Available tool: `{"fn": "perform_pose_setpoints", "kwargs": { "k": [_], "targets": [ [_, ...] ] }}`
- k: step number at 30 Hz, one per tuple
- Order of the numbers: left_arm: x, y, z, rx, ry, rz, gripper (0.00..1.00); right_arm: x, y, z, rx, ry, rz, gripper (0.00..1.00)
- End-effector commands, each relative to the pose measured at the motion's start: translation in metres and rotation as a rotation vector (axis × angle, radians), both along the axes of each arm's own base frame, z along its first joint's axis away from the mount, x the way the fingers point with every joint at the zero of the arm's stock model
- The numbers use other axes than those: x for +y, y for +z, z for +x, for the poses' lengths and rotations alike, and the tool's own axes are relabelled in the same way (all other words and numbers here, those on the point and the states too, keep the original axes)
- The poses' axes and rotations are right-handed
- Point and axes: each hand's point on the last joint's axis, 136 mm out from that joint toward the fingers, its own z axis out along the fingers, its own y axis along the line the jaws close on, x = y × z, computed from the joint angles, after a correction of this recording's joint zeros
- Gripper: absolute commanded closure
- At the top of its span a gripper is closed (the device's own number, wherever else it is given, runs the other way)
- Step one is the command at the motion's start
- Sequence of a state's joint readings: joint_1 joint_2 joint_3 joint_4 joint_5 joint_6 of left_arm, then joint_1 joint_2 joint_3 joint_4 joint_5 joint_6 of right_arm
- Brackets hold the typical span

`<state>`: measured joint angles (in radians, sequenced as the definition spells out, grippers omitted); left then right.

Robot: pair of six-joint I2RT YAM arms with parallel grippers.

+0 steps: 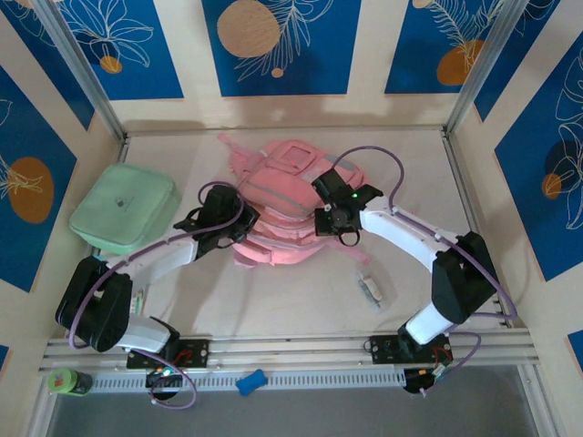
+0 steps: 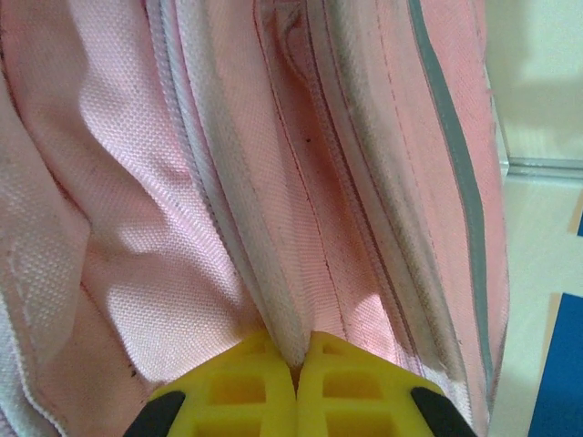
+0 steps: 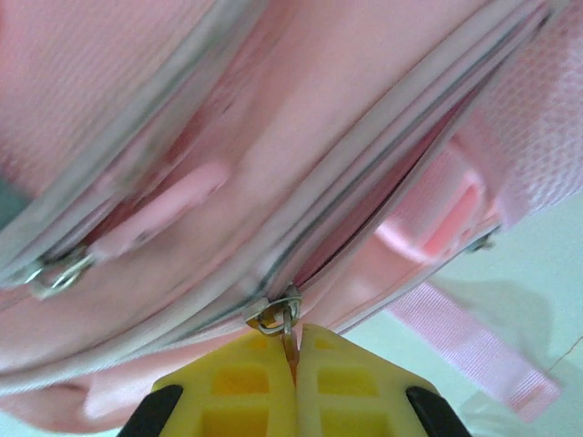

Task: Pack the student bag
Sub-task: Zip the student bag at the center of the table, then rotate the student bag at the center of the table.

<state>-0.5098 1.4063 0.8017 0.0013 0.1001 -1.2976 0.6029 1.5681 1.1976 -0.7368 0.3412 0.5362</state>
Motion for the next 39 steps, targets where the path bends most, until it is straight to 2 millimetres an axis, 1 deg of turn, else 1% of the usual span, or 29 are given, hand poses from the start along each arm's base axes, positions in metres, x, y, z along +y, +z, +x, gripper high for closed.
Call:
{"fn": "perform_pose_setpoints", "kwargs": {
  "k": [1,3,5,8,9,12,14,15,16,18,19,22,24,26,29,31,34,36,39],
  "targets": [
    [0.044,0.002,0.016,-0.038,0.057,0.133,1.0,-0.051,-0.002,0.011,0.028,-0.107,-0.143,1.0],
    [0.05,0.001,0.018,-0.026,0.048,0.154,1.0,-0.058,-0.002,0.022,0.021,-0.13,-0.143,1.0],
    [0.048,0.001,0.022,-0.031,0.015,0.146,1.0,-0.064,-0.004,0.032,0.023,-0.156,-0.14,1.0],
    [0.048,0.005,0.027,-0.05,-0.017,0.169,1.0,-0.065,-0.008,0.044,0.028,-0.158,-0.141,1.0],
    [0.047,0.007,0.029,-0.047,-0.031,0.174,1.0,-0.062,-0.008,0.046,0.036,-0.154,-0.127,1.0],
    [0.044,0.015,0.031,-0.064,-0.07,0.192,1.0,-0.034,-0.002,0.042,0.062,-0.07,-0.005,1.0],
    [0.046,0.018,0.029,-0.064,-0.08,0.208,1.0,-0.028,0.005,0.038,0.058,-0.062,0.007,0.91],
    [0.047,0.021,0.027,-0.064,-0.085,0.219,0.87,-0.026,0.01,0.036,0.06,-0.061,0.026,0.87],
    [0.047,0.024,0.024,-0.069,-0.093,0.225,0.78,-0.022,0.016,0.033,0.063,-0.056,0.064,0.84],
    [0.046,0.03,0.018,-0.087,-0.105,0.218,0.73,-0.015,0.031,0.028,0.056,-0.041,0.148,0.78],
    [0.044,0.032,0.014,-0.096,-0.11,0.216,0.72,-0.014,0.037,0.026,0.051,-0.042,0.18,0.73],
    [0.036,0.039,0.001,-0.113,-0.124,0.225,0.68,-0.006,0.046,0.022,0.086,-0.045,0.291,0.61],
    [0.027,0.044,-0.004,-0.131,-0.132,0.23,0.67,0.003,0.046,0.023,0.138,-0.043,0.352,0.6],
    [0.012,0.05,-0.008,-0.151,-0.151,0.223,0.65,0.012,0.042,0.026,0.172,-0.04,0.374,0.58],
    [-0.012,0.058,-0.014,-0.172,-0.188,0.225,0.6,0.029,0.046,0.037,0.202,-0.031,0.441,0.54],
    [-0.028,0.061,-0.019,-0.189,-0.207,0.232,0.58,0.035,0.046,0.047,0.218,-0.041,0.459,0.53],
    [-0.047,0.058,-0.025,-0.19,-0.22,0.25,0.55,0.047,0.044,0.057,0.239,-0.04,0.478,0.53],
    [-0.054,0.054,-0.027,-0.185,-0.222,0.26,0.52,0.05,0.037,0.063,0.252,-0.047,0.472,0.54],
    [-0.064,0.048,-0.031,-0.183,-0.233,0.289,0.49,0.041,0.023,0.071,0.27,-0.094,0.395,0.56]
  ]
}}
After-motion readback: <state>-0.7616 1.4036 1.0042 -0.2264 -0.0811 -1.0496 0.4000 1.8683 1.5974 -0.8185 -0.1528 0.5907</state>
